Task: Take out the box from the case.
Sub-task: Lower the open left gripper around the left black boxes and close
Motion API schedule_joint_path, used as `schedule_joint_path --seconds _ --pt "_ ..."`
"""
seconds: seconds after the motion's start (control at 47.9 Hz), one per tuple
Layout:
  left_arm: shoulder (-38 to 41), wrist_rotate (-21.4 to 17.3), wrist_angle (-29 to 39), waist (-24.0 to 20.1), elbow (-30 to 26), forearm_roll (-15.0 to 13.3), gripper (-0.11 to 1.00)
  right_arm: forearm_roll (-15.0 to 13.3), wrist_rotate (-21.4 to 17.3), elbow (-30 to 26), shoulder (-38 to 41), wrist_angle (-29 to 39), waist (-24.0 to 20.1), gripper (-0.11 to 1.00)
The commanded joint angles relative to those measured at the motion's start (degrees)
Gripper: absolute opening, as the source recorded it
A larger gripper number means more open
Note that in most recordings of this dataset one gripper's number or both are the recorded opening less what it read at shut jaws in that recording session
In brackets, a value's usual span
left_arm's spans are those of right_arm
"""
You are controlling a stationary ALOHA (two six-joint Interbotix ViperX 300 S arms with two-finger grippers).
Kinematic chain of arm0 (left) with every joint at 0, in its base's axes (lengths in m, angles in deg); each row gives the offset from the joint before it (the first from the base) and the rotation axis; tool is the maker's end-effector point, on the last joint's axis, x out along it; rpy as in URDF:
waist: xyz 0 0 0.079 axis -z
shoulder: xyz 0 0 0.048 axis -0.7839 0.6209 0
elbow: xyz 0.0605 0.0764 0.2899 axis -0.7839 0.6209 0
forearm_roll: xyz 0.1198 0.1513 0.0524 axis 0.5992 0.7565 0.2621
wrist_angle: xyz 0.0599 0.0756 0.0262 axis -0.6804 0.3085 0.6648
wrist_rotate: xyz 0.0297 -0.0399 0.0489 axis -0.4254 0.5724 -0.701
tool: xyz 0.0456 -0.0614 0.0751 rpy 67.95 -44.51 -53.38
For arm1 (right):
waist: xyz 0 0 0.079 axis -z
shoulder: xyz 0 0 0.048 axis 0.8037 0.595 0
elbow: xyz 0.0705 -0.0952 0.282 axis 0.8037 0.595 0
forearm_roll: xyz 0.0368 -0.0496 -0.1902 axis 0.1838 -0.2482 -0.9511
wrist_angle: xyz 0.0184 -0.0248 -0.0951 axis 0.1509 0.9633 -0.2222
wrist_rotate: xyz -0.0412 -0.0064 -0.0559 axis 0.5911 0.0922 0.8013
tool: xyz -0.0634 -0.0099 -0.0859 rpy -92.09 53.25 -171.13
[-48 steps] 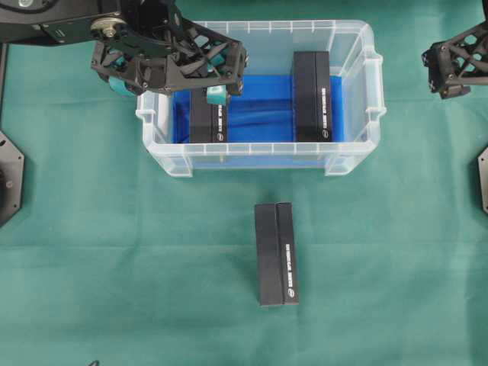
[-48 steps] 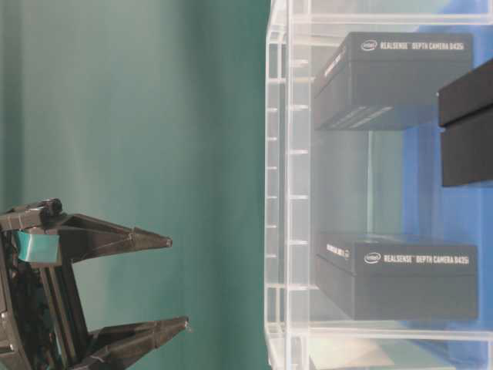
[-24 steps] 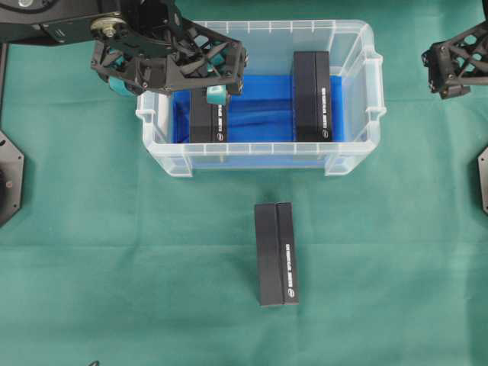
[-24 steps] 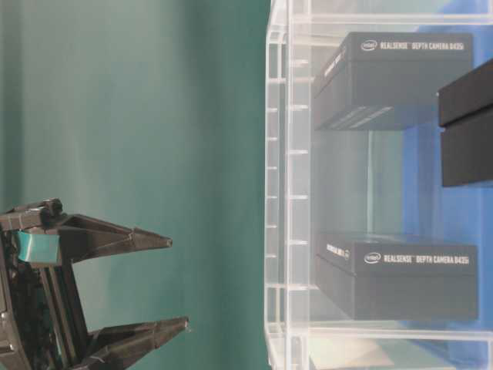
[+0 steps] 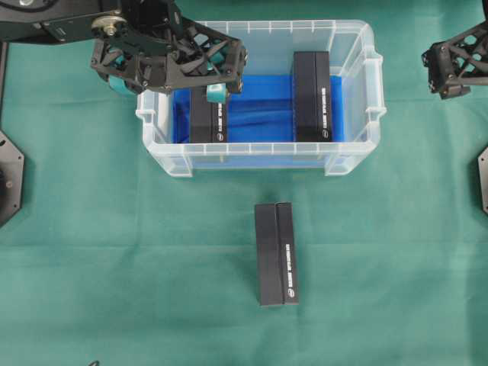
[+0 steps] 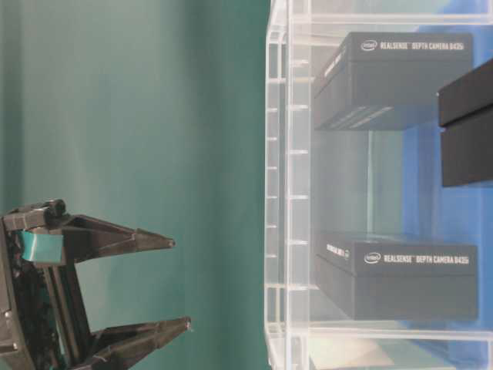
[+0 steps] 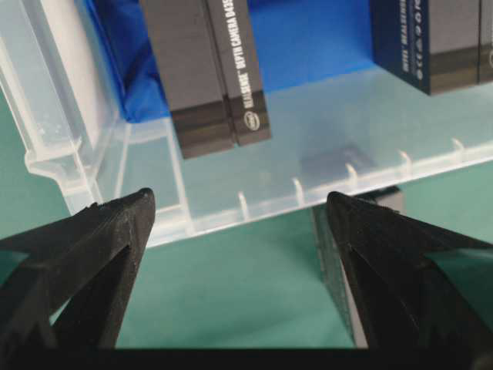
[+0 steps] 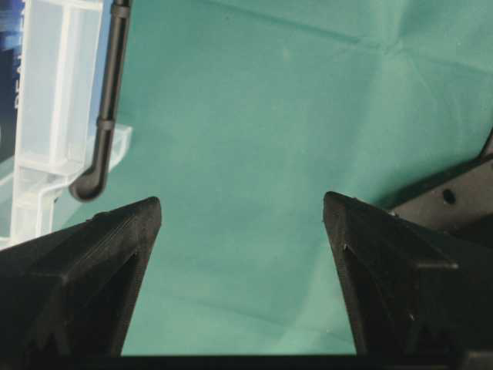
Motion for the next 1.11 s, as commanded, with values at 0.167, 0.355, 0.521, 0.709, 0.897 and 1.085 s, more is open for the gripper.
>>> schedule_joint_path --seconds 0.167,0.355,0.521,0.709,0.897,1.085 --pt "0.79 -0.09 -0.44 -0.53 -0.35 0.09 0.94 0.09 0.00 -0.53 -0.35 -0.18 -0.09 0.83" --pt "1.05 0.09 -0.70 -1.49 0.97 0.18 0.94 0.09 -0.09 -0.53 -0.35 -0.18 -0.09 0.83" --pt "1.05 0.18 -2.81 -2.29 3.16 0.18 0.94 0.09 0.00 -0.53 -0.35 -0.18 -0.09 0.83" --pt "1.14 1.58 -6.59 -2.72 5.62 0.26 0.94 0.09 0.00 -0.44 -0.35 -0.18 -0.09 0.84" --pt "1.05 2.11 -7.56 -2.72 8.44 0.26 0.94 0.09 0.00 -0.26 -0.35 -0.18 0.00 0.83" --pt "1.32 2.11 -9.58 -2.90 9.67 0.26 0.94 0.09 0.09 -0.18 -0.35 -0.18 -0.09 0.83"
